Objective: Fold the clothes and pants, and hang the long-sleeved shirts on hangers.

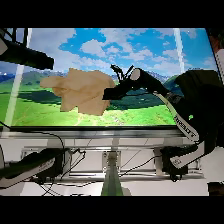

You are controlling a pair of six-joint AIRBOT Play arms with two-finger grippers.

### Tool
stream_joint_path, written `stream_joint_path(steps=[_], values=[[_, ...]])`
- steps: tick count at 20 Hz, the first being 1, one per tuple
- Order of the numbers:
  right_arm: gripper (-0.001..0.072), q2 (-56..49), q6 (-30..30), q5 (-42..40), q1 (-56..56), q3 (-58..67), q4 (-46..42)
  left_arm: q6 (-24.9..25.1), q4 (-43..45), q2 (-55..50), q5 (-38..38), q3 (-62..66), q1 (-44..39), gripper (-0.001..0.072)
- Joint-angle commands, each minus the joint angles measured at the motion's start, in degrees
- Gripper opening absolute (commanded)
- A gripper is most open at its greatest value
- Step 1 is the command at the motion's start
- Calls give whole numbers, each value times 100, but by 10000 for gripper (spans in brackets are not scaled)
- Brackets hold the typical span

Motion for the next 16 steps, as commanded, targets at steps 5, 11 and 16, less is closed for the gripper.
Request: stream_joint_path(steps=[5,11,16], values=[[309,4,-4,42,7,35,-258,0,-17,-7,0,-2,0,13],[13,155,-153,-490,-39,142,-431,4,-15,-85,44,-2,28,13],[13,981,-151,-494,-459,811,-1497,2,-72,162,-186,-341,520,13]])
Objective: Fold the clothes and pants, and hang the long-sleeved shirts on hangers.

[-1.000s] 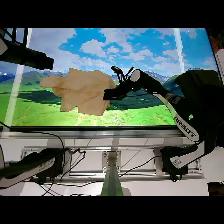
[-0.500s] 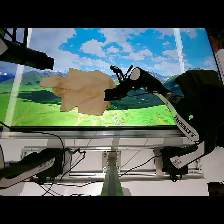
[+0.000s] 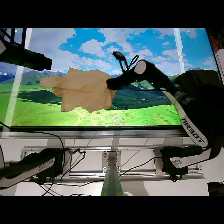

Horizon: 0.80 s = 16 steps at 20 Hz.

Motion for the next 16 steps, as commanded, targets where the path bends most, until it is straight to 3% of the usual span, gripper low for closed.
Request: stream_joint_path(steps=[1,8,9,10,11,12,13,14,16], values=[[13,566,-22,-81,-293,365,-767,2,-205,267,-79,-522,431,13],[13,837,-22,-142,-481,372,-931,17,-1554,1233,1180,-4105,1364,29],[13,822,-22,-144,-461,367,-925,17,-1674,1185,1244,-4450,1357,221],[13,817,-22,-157,-461,354,-927,20,-1967,1106,1292,-4756,1351,569],[13,813,-22,-160,-463,354,-929,28,-2267,999,1364,-4975,1353,667],[13,813,-22,-164,-463,354,-929,70,-2452,883,1471,-5112,1346,655],[13,811,-22,-170,-463,354,-929,214,-2597,737,1622,-5202,1342,569],[13,811,-22,-173,-463,354,-925,306,-2669,581,1764,-5235,1331,528],[13,813,-22,-173,-463,354,-927,507,-2741,278,2087,-5230,1331,528]])
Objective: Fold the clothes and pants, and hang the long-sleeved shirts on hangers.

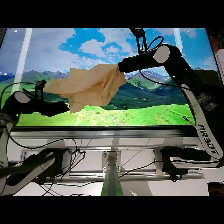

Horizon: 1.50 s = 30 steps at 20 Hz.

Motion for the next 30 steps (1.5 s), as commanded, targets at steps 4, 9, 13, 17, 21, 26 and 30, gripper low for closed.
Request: stream_joint_path(steps=[4,9,13,17,21,26,30], values=[[13,4,2,-24,-4,4,-13,391,-372,-769,1058,-254,0,488],[13,7,2,-125,-4,7,-17,715,-874,-981,1283,-254,-4,198],[13,7,2,-295,-11,9,-39,1099,-1464,-981,1281,-254,-7,197],[13,26,2,-328,-11,13,-39,1099,-1488,-981,1231,-254,-7,94],[13,26,2,-330,-11,11,-39,1102,-1482,-984,1228,-256,-321,94],[13,28,0,-389,-11,13,-90,1189,-1486,-977,1423,-192,-710,13],[13,219,2,-520,-223,212,-732,1226,-1161,-708,975,909,-455,12]])
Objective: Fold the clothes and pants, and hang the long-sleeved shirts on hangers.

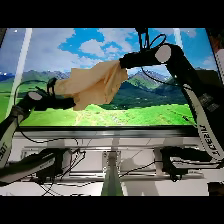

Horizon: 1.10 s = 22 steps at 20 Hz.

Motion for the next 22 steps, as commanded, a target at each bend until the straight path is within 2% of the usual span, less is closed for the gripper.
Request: stream_joint_path(steps=[1,5,8,10,19,22], values=[[13,223,7,-81,-269,291,-610,35,409,315,-428,1110,232,11],[13,837,50,-83,-1117,990,-944,33,1322,1156,-485,3110,892,11],[13,1375,538,-83,-1832,1290,-916,13,1497,1908,63,3932,1436,11],[13,1775,876,-85,-2083,1311,-782,13,1495,2463,669,3974,1611,11],[13,3222,866,-33,-2039,1311,-33,13,1497,3827,2312,3974,1626,11],[13,3480,844,446,-2039,1309,273,13,1497,3936,2673,3974,1626,10]])
